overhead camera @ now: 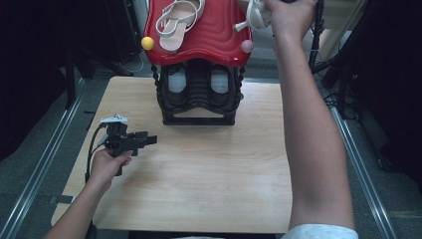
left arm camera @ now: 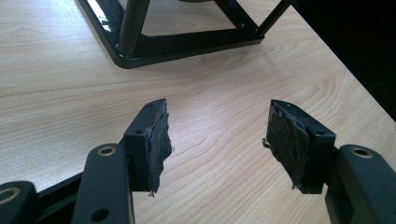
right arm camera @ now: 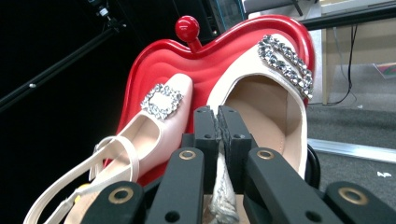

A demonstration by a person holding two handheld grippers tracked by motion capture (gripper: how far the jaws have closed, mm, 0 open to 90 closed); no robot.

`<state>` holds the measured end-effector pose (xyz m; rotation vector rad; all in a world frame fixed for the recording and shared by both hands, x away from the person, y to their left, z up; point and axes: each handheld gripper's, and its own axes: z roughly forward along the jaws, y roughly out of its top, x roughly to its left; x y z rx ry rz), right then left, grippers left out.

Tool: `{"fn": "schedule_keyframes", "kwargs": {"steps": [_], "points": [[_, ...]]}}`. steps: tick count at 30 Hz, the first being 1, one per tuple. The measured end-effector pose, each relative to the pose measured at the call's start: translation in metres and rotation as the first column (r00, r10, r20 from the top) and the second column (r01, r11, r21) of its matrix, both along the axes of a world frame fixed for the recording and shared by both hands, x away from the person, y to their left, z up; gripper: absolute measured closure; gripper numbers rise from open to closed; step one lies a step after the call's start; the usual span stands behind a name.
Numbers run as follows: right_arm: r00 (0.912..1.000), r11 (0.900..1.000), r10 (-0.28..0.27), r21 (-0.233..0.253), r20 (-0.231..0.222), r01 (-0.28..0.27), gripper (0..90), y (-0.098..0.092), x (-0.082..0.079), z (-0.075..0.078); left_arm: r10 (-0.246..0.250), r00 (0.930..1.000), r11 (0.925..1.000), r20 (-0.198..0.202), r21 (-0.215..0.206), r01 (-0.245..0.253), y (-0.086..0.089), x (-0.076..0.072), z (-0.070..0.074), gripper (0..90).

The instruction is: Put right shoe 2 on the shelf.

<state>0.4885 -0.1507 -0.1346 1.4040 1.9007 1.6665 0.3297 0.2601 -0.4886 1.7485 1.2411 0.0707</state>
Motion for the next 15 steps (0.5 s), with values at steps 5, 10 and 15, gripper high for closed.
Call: {"fn": "schedule_keyframes", "kwargs": {"steps": [5, 10, 15], "points": [[0.9998, 0.999, 0.017, -0.028, 0.006, -0.016, 88.5, 0.016, 0.007, -0.011, 0.0, 1.0, 1.0, 0.0, -0.003, 0.0, 0.001, 0.0, 0.0, 39.1], [0.9991, 0.996, 0.032, -0.087, 0.027, -0.029, 88.5, 0.034, 0.005, -0.019, -0.001, 1.0, 1.0, -0.001, -0.005, 0.001, 0.0, 0.0, 0.0, 39.0], [0.9987, 0.989, 0.043, -0.14, 0.028, -0.038, 88.5, 0.047, 0.005, -0.028, -0.001, 1.0, 1.0, 0.0, -0.007, 0.001, -0.001, 0.0, 0.0, 38.9]]}}
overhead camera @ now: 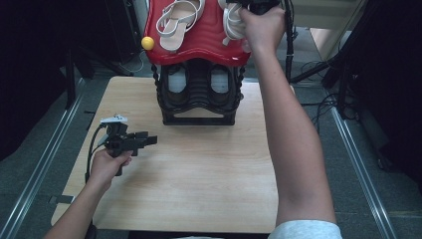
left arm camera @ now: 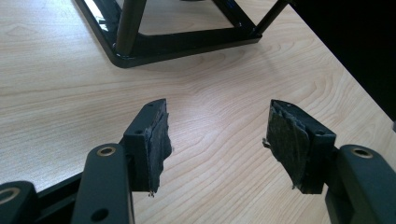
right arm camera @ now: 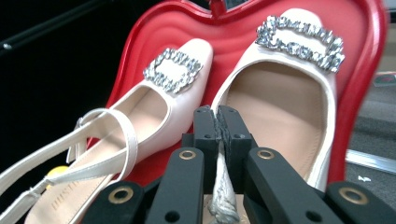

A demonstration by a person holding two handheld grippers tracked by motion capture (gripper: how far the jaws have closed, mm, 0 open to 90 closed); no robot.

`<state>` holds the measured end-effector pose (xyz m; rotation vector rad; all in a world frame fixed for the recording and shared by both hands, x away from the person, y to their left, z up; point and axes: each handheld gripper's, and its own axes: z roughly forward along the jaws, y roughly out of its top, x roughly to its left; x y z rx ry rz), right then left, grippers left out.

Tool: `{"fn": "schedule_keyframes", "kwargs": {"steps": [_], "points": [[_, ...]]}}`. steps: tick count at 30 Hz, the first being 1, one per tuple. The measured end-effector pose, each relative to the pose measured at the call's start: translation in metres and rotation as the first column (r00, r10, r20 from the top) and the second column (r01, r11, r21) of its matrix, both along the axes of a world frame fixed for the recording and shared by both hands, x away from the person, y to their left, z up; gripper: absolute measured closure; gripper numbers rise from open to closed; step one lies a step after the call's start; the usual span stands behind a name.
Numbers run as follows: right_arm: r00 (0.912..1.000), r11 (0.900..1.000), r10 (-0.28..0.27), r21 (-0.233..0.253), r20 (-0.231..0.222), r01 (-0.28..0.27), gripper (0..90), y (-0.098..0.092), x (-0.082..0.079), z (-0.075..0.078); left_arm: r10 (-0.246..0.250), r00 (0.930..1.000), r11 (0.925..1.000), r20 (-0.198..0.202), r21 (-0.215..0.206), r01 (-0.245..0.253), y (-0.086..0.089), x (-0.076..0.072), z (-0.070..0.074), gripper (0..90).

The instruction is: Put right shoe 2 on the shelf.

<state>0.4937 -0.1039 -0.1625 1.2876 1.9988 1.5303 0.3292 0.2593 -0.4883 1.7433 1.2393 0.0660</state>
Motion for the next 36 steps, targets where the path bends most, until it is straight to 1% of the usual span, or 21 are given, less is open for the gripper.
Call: {"fn": "schedule_keyframes", "kwargs": {"steps": [3, 5, 9, 10, 13, 19, 21, 22, 24, 26, 27, 28, 29, 30, 32, 34, 36], "points": [[1.0, 1.0, 0.006, -0.005, -0.006, -0.006, 88.4, 0.005, 0.001, -0.007, -0.004, 1.0, 1.0, -0.003, 0.002, 0.004, 0.0, 0.0, 0.0, 38.9], [0.9997, 1.0, 0.012, 0.004, -0.019, -0.012, 88.4, 0.006, 0.003, -0.013, -0.006, 1.0, 1.0, -0.007, 0.006, 0.006, 0.0, 0.0, -0.001, 38.9], [0.9992, 1.0, 0.018, 0.022, -0.035, -0.017, 88.3, 0.008, 0.003, -0.018, -0.009, 0.9999, 0.9999, -0.007, 0.005, 0.009, 0.0, 0.001, -0.001, 38.9], [0.9993, 0.999, 0.019, 0.028, -0.032, -0.018, 88.2, 0.009, 0.003, -0.02, -0.009, 0.9999, 0.9999, -0.007, 0.005, 0.009, -0.001, 0.001, -0.001, 38.9], [0.9992, 0.999, 0.024, 0.033, -0.031, -0.023, 88.1, 0.011, 0.002, -0.022, -0.009, 1.0, 1.0, -0.005, 0.004, 0.009, -0.001, 0.0, -0.001, 38.9], [0.9978, 0.998, 0.043, 0.043, -0.05, -0.04, 87.9, 0.011, -0.001, -0.024, -0.006, 0.9999, 1.0, -0.008, 0.006, 0.007, -0.001, 0.0, -0.001, 38.8], [0.9981, 0.999, 0.045, 0.032, -0.043, -0.043, 87.5, 0.012, -0.002, -0.024, -0.01, 0.9999, 0.9999, -0.009, 0.012, 0.01, -0.001, 0.0, -0.002, 38.8], [0.998, 0.999, 0.045, 0.031, -0.045, -0.044, 86.8, 0.012, -0.002, -0.025, -0.011, 0.9999, 0.9998, -0.012, 0.016, 0.011, -0.001, 0.0, -0.002, 38.8], [0.9984, 0.998, 0.047, 0.039, -0.032, -0.046, 85.3, 0.01, -0.003, -0.026, -0.011, 0.9999, 0.9998, -0.013, 0.017, 0.011, -0.001, 0.0, -0.002, 38.7], [0.9993, 0.998, 0.036, 0.046, -0.01, -0.035, 77.5, 0.009, -0.003, -0.026, -0.01, 0.9999, 0.9999, -0.012, 0.012, 0.01, -0.001, 0.0, -0.001, 38.7], [0.9993, 0.998, 0.038, 0.054, 0.0, -0.038, 76.9, 0.009, -0.003, -0.026, -0.01, 0.9999, 0.9998, -0.01, 0.014, 0.01, -0.001, 0.0, -0.001, 38.7], [0.9993, 0.998, 0.037, 0.051, 0.004, -0.037, 75.3, 0.008, -0.004, -0.025, -0.013, 0.9998, 0.9997, -0.012, 0.019, 0.013, -0.001, 0.0, -0.002, 38.7], [0.9994, 0.999, 0.032, 0.042, 0.012, -0.032, 73.9, 0.008, -0.005, -0.024, -0.012, 0.9998, 0.9998, -0.014, 0.016, 0.012, -0.001, 0.001, -0.002, 38.7], [0.9994, 0.999, 0.031, 0.045, 0.013, -0.032, 73.2, 0.007, -0.005, -0.024, -0.011, 0.9998, 0.9998, -0.015, 0.013, 0.012, -0.002, 0.001, -0.002, 38.7], [0.9995, 0.998, 0.029, 0.064, 0.016, -0.03, 71.1, 0.004, -0.006, -0.022, -0.01, 0.9999, 0.9998, -0.013, 0.014, 0.01, -0.002, 0.001, -0.002, 38.7], [0.9993, 0.997, 0.023, 0.079, 0.029, -0.025, 68.3, 0.001, -0.007, -0.02, -0.01, 0.9999, 0.9999, -0.012, 0.012, 0.01, -0.002, 0.001, -0.002, 38.7], [0.9993, 0.996, 0.019, 0.088, 0.032, -0.022, 67.7, 0.0, -0.008, -0.018, -0.011, 0.9999, 0.9998, -0.013, 0.015, 0.011, -0.002, 0.001, -0.002, 38.7]]}}
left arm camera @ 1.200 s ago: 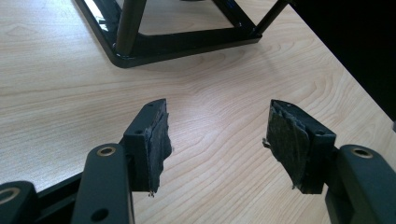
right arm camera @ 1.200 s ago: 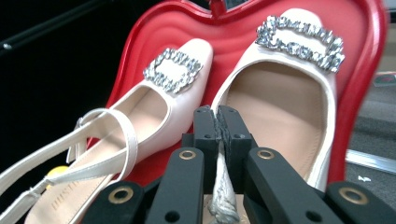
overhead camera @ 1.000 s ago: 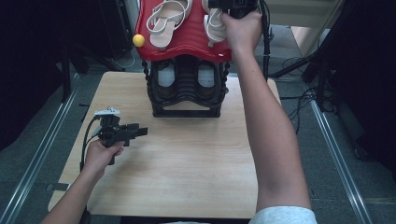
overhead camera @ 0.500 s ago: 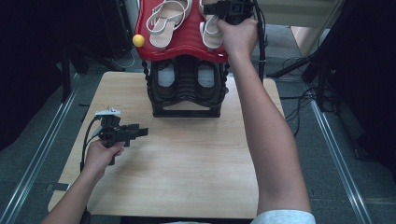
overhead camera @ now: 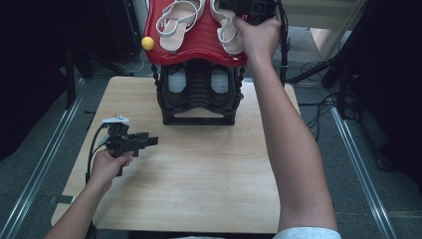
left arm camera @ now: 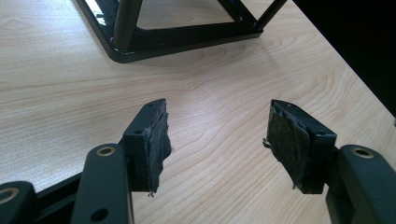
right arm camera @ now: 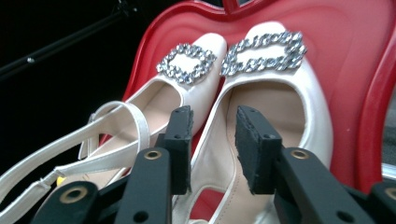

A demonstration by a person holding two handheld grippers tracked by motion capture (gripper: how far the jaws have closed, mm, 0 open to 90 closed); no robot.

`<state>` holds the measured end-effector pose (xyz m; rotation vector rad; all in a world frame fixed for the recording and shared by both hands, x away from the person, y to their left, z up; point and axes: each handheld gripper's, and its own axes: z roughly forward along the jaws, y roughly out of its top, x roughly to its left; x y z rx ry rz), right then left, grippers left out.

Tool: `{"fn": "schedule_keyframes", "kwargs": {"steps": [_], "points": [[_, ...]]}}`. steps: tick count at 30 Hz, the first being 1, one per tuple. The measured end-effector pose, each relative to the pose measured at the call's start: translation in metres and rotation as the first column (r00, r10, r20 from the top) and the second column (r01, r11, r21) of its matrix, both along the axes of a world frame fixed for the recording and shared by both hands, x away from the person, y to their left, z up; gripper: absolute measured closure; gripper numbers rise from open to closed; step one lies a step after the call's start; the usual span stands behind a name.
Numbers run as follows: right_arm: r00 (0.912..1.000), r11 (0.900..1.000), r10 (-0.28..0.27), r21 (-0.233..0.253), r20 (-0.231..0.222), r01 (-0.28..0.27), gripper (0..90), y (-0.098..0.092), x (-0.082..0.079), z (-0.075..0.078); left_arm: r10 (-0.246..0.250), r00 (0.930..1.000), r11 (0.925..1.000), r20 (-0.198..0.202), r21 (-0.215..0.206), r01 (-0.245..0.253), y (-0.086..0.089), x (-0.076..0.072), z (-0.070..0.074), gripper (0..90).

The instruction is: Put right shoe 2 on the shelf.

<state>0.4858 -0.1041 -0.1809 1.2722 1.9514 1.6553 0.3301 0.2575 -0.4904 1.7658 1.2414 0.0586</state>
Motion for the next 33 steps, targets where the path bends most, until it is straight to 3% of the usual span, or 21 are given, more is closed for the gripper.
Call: {"fn": "schedule_keyframes", "kwargs": {"steps": [6, 14, 19, 33], "points": [[0.9999, 1.0, 0.0, -0.001, -0.017, 0.0, 64.9, -0.004, 0.001, 0.0, -0.004, 1.0, 1.0, 0.0, 0.002, 0.004, 0.0, 0.0, 0.0, 38.6], [0.9998, 1.0, 0.019, 0.002, -0.001, -0.019, 55.9, -0.008, 0.0, 0.001, -0.005, 1.0, 1.0, -0.002, 0.002, 0.005, 0.0, 0.0, 0.0, 38.5], [1.0, 0.999, 0.006, -0.031, 0.004, -0.006, 53.2, -0.012, -0.001, 0.002, -0.003, 1.0, 1.0, -0.003, 0.001, 0.003, -0.001, 0.0, 0.0, 38.5], [0.9997, 0.999, -0.024, -0.032, 0.008, 0.024, 47.7, -0.037, -0.006, 0.001, -0.006, 1.0, 1.0, -0.002, 0.004, 0.006, -0.002, 0.0, -0.001, 38.4]]}}
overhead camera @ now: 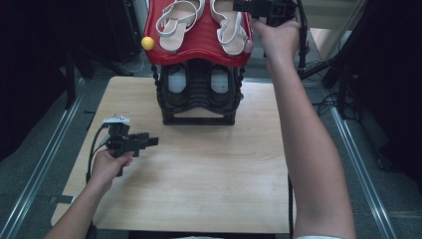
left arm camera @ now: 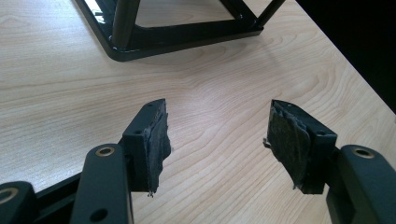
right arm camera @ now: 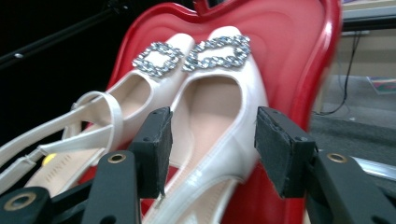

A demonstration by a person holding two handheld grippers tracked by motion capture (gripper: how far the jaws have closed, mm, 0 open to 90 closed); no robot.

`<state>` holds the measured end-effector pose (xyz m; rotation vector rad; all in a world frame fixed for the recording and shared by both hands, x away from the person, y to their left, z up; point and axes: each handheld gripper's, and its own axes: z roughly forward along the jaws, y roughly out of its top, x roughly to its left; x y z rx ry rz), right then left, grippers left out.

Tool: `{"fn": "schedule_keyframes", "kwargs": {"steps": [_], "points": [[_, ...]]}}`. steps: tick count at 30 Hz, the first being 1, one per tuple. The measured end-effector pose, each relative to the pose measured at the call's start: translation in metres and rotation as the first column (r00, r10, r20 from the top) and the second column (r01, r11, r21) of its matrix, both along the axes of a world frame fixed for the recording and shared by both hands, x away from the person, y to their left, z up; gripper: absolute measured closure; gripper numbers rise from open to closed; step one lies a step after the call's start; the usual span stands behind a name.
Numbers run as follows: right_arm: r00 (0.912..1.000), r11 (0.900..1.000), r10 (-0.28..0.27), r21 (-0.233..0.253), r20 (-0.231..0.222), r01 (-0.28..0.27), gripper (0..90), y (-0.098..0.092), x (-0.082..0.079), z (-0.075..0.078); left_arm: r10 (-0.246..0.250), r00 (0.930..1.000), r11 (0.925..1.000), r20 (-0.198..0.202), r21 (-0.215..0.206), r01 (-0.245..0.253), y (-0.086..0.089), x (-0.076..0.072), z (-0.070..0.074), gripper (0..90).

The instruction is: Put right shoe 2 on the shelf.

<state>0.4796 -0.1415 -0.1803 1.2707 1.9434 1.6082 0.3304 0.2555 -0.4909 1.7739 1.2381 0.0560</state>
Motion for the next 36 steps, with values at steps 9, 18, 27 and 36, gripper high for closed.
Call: {"fn": "schedule_keyframes", "kwargs": {"steps": [9, 18, 27, 36], "points": [[0.9996, 1.0, -0.028, -0.001, -0.007, 0.028, 47.7, -0.018, -0.001, -0.011, -0.001, 1.0, 1.0, -0.004, 0.0, 0.001, -0.001, 0.001, -0.001, 38.4], [0.9987, 0.999, -0.043, 0.009, -0.026, 0.043, 48.1, -0.038, -0.006, -0.027, -0.004, 1.0, 1.0, -0.005, 0.002, 0.004, -0.001, 0.001, -0.001, 38.3], [0.9978, 0.998, -0.062, 0.004, -0.023, 0.062, 48.4, -0.057, -0.014, -0.052, -0.002, 1.0, 1.0, -0.005, 0.006, 0.002, -0.001, 0.002, -0.001, 37.3], [0.995, 0.996, -0.08, 0.031, -0.059, 0.082, 48.2, -0.076, -0.021, -0.076, 0.0, 1.0, 1.0, -0.006, 0.003, 0.0, -0.002, 0.002, -0.002, 37.2]]}}
